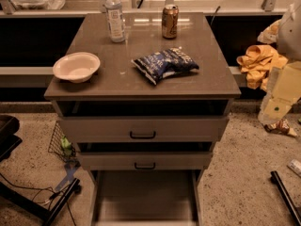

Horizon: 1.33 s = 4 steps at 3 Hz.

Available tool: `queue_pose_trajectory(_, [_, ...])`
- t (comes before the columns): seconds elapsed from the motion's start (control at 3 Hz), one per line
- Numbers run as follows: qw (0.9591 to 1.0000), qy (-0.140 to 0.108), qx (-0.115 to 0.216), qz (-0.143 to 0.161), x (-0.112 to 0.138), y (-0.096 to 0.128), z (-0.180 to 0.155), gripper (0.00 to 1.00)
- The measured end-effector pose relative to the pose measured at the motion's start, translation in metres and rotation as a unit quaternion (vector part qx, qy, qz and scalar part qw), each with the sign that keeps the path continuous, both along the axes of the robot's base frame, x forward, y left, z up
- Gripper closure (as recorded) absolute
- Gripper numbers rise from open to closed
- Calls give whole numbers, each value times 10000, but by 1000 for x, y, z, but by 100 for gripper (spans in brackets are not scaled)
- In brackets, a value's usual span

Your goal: Place blue chip bag into bottom drawer

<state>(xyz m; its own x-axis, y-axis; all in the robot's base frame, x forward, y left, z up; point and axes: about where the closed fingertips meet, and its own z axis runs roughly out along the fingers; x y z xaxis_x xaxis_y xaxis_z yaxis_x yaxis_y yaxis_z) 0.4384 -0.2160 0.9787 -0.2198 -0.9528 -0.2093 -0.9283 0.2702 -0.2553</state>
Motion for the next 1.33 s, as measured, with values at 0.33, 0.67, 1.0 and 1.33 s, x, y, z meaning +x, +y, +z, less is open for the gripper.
queue_pose_trajectory(0.33, [10000,-1,0,0,0,0,0,0])
queue_pose_trajectory(0.67, [9991,-153,-39,385,16,23,11,0])
queue_pose_trajectory(1.0, [9898,-409,63,1361,66,84,33,0])
queue_pose_trajectory(1.33, [9785,-620,243,1953,110,133,48,0])
